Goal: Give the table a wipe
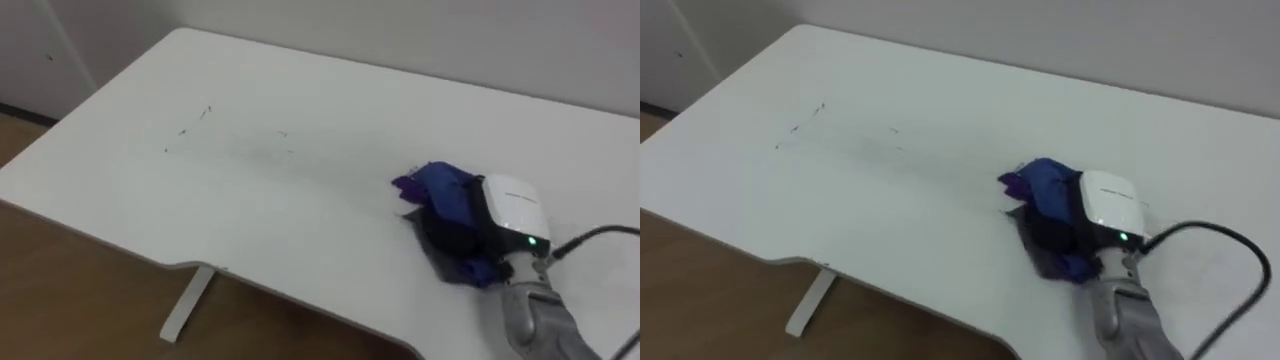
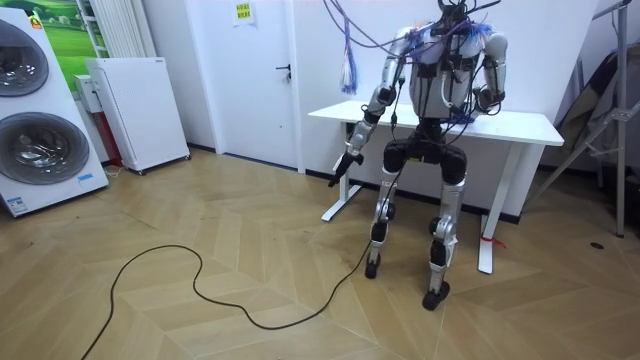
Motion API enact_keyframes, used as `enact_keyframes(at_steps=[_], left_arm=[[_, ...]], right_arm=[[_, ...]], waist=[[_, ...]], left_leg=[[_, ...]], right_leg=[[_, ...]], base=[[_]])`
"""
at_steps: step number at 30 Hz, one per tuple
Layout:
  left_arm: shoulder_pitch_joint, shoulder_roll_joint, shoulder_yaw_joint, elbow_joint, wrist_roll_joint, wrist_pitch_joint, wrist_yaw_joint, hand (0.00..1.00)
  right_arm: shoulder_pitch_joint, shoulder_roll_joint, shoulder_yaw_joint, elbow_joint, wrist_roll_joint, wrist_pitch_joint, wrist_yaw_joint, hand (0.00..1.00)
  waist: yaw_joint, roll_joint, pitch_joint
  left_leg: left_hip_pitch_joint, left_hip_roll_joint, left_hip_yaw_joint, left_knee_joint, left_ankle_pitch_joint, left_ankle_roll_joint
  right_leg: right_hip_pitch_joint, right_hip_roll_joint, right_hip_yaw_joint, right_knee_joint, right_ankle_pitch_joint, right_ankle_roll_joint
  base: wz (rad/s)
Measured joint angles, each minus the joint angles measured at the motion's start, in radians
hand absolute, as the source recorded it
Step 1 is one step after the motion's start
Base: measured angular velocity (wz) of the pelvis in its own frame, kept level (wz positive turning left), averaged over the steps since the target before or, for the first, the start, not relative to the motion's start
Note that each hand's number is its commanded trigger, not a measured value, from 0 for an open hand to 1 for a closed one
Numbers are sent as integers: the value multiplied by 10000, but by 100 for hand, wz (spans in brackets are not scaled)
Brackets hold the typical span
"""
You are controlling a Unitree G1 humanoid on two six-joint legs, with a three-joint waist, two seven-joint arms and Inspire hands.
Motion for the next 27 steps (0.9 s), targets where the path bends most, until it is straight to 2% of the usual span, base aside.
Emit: enact_keyframes(at_steps=[1, 5, 9, 10, 11, 12, 14, 17, 19, 20, 22, 23, 25, 27], left_arm=[[21, -1, 165, 7, 128, -2, 38, 0], [46, -13, 350, 48, 152, -54, 133, 0], [56, -34, 335, 40, 241, -55, 125, 0], [56, -35, 332, 35, 232, -59, 125, 0], [-7, -34, 286, 32, 227, -47, 130, 0], [6, -34, 209, 29, 225, -30, 133, 0], [18, -81, -179, 11, 191, 81, 131, 0], [15, -99, -540, -3, 12, 178, 128, 0], [-18, -156, -554, -5, 14, 163, 125, 0], [-29, -162, -554, -5, 14, 157, 126, 0], [-29, -162, -546, -5, 10, 158, 127, 0], [-124, -163, -547, -5, 13, 158, 127, 0], [-194, -165, -547, -6, 13, 157, 127, 0], [-238, -169, -542, -5, 12, 154, 134, 0]], right_arm=[[236, -28, -350, 200, 24, -80, -235, 100], [611, -105, -1130, 702, 468, -86, -534, 100], [605, -192, -1321, 976, 702, -72, -538, 100], [570, -218, -1323, 1004, 877, -58, -534, 87], [564, -225, -1303, 1022, 996, 14, -505, 23], [554, -222, -1249, 1005, 1026, 78, -481, 0], [427, -227, -982, 852, 1177, 456, -411, 0], [415, -302, -595, 266, 1190, 914, 52, 0], [414, -307, -407, -35, 1186, 1011, 204, 0], [413, -308, -237, -284, 1181, 1093, 267, 0], [414, -299, -45, -553, 1151, 1097, 299, 0], [413, -284, 28, -718, 1151, 1096, 311, 0], [412, -272, 107, -911, 1135, 1095, 303, 0], [412, -210, 162, -1003, 991, 1095, 243, 0]], waist=[[-71, -39, -39], [-162, -50, -63], [-150, -18, -75], [-97, 22, -79], [-34, 15, -66], [5, 13, -62], [58, 72, -56], [72, 44, -40], [96, 58, -17], [112, 68, 29], [109, 67, 55], [119, 71, 104], [129, 103, 148], [126, 100, 153]], left_leg=[[60, -13, -39, -20, 1, 1], [242, -16, -62, -34, 16, 26], [178, -34, -187, 49, 48, 70], [167, -34, -260, 70, 46, 67], [176, -34, -310, 46, 30, 42], [172, -34, -320, 54, 29, 41], [162, -34, -321, 35, 62, 74], [202, -33, -295, -50, 100, 105], [254, -33, -242, -63, 105, 103], [313, -27, -184, -122, 105, 102], [341, -27, -134, -216, 103, 100], [339, -27, -124, -241, 101, 97], [333, -26, -109, -303, 101, 97], [337, -24, -66, -371, 101, 96]], right_leg=[[96, -3, -7, 0, 6, 11], [274, -2, -10, -17, 7, 13], [270, 17, -9, -81, -12, 42], [270, 42, 20, -90, -13, 45], [261, 61, 70, -128, -18, 50], [257, 65, 76, -127, -21, 53], [204, 63, 109, -94, -19, 49], [152, 82, 225, -97, 9, 8], [145, 92, 291, -85, 39, 3], [140, 91, 349, -88, 39, 2], [117, 85, 365, -110, 40, 2], [88, 84, 372, -110, 40, 2], [40, 83, 375, -108, 41, 1], [-16, 79, 384, -108, 41, 2]], base=[[12], [2], [-7], [-4], [-5], [-5], [-2], [-9], [-12], [-13], [-8], [-4], [-4], [-7]])
